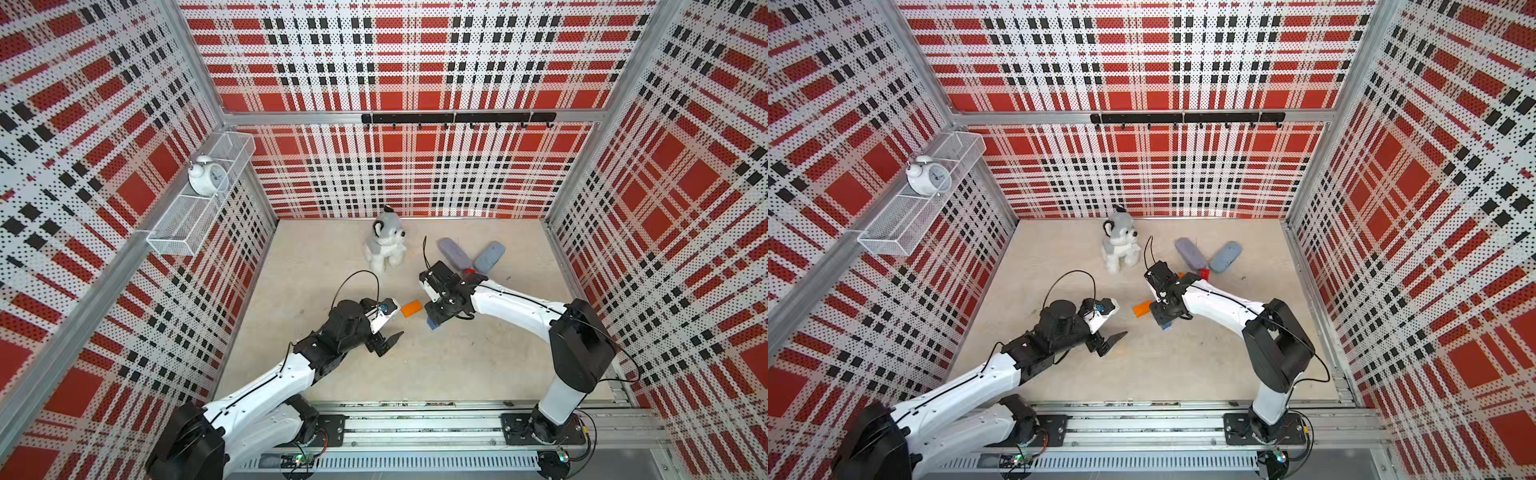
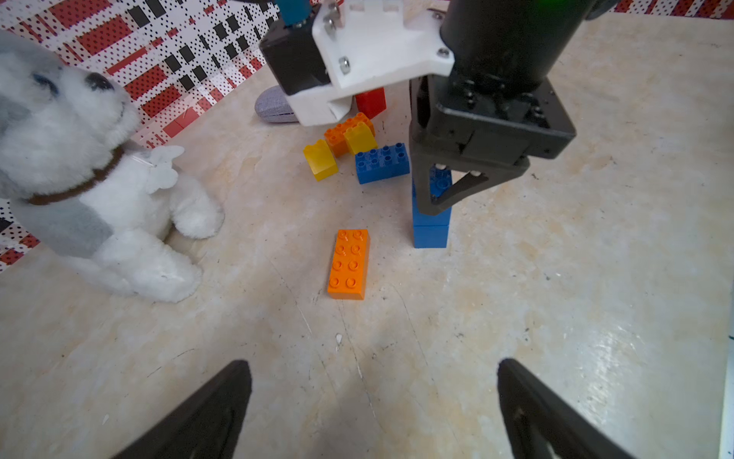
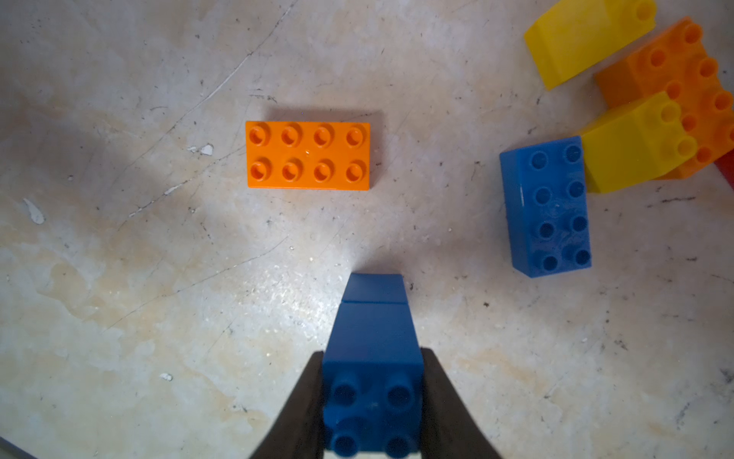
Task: Assemble a fork with lego
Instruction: Assemble the lego brick with the lego brick.
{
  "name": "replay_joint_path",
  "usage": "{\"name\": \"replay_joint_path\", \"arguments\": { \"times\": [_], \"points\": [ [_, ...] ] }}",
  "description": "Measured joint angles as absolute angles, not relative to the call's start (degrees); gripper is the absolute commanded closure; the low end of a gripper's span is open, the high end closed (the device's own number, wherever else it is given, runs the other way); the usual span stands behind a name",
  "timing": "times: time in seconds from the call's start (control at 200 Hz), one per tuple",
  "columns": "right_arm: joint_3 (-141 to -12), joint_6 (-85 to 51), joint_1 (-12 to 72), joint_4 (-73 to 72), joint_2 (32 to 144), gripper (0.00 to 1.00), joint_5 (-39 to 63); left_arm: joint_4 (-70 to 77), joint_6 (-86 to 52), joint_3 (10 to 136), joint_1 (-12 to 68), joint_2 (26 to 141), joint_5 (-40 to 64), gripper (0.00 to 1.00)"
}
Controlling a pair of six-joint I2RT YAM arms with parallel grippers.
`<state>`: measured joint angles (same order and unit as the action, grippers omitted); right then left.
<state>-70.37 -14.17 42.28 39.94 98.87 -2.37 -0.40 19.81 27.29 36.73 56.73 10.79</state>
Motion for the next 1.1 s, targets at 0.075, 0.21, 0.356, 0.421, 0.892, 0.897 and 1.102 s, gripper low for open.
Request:
{"name": "replay_joint_path", "arguments": {
  "times": [0.075, 0.21, 0.356, 0.421, 0.892, 0.897, 1.102],
  "points": [
    [-69.95, -14.44, 42.28, 39.51, 98.70, 0.76, -2.39, -0.40, 19.81, 27.29, 36.73, 56.80, 10.79, 0.02],
    [-69.95, -14.70, 42.30, 39.51, 98.72, 0.76, -2.44, -0.43, 19.81, 27.29, 36.73, 57.08, 10.79, 0.02],
    [-70.39, -14.68, 42.59, 39.88, 99.39, 0.77, -3.03, -0.43, 19.81, 27.29, 36.75, 57.14, 10.79, 0.02],
    [-71.07, -14.66, 42.85, 40.56, 100.05, 0.77, -3.31, -0.43, 19.84, 27.29, 36.75, 57.19, 10.79, 0.02],
    [-72.64, -15.05, 43.77, 42.87, 102.96, 0.77, -4.58, -0.47, 20.25, 27.29, 36.77, 57.69, 10.76, 0.02],
    [-72.64, -15.07, 43.77, 42.87, 102.96, 0.77, -4.60, -0.47, 20.25, 27.29, 36.77, 57.71, 10.76, 0.02],
    [-74.85, -16.10, 44.10, 44.01, 102.72, 0.74, -5.19, -0.47, 20.67, 27.29, 36.80, 57.71, 10.79, 0.02]
  ]
}}
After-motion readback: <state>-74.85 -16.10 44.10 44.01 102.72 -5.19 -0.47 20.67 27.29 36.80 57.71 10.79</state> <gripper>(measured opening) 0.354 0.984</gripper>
